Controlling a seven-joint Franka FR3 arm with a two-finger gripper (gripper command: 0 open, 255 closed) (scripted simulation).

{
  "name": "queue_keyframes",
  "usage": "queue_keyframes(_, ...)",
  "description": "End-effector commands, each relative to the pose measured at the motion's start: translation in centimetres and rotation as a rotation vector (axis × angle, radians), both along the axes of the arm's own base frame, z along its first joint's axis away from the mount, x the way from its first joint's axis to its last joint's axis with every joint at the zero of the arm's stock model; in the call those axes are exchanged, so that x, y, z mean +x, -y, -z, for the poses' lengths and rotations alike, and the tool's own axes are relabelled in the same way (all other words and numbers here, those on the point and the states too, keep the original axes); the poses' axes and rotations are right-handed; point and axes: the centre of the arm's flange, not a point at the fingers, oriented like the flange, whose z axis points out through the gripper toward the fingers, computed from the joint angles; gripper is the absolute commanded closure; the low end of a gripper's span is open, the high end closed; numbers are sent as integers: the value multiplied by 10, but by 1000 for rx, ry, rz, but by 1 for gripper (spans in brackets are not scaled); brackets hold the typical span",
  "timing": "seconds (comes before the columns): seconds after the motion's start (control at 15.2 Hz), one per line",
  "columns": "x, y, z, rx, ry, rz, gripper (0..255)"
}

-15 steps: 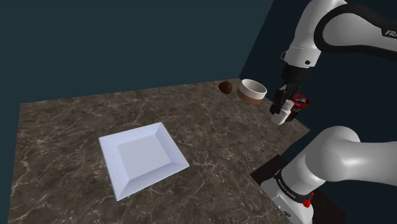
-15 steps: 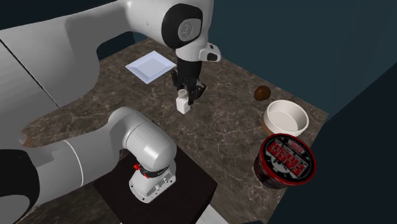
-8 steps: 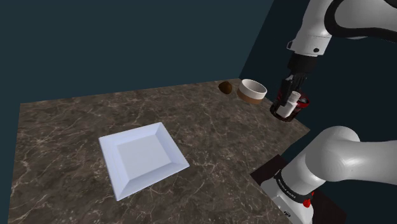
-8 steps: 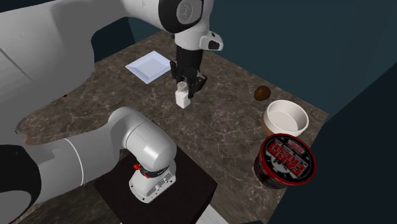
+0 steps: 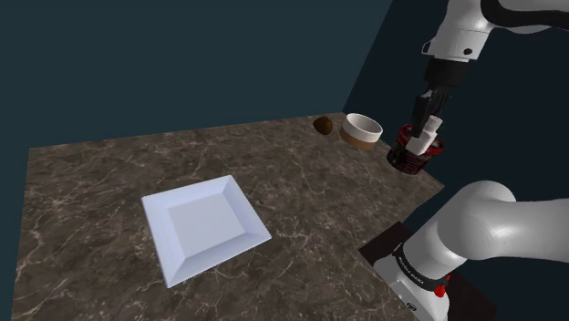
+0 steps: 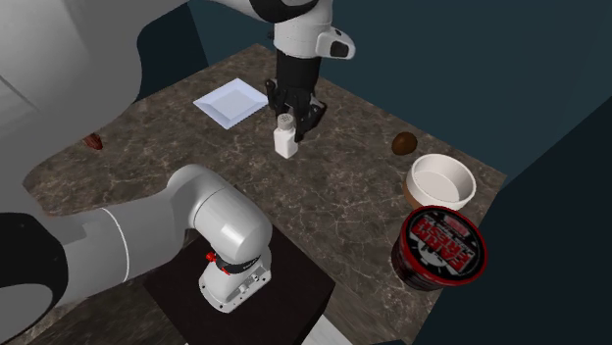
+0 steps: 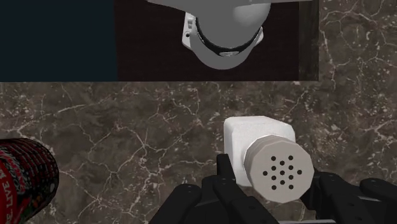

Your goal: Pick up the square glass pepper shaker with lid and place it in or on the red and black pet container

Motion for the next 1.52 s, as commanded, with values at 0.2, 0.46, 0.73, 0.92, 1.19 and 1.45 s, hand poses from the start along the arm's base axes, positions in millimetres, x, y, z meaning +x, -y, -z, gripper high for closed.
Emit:
queue_keyframes(0.2,11,63,-1,-1,0,0,255)
queue_keyframes(0.46,21,114,-2,-1,0,0,255)
queue_keyframes(0.73,32,166,-3,-1,0,0,255)
queue_keyframes(0.92,39,205,-4,-1,0,0,255)
queue_keyframes(1.19,50,257,-6,-1,0,0,255)
queue_keyframes(1.45,60,309,-7,-1,0,0,255)
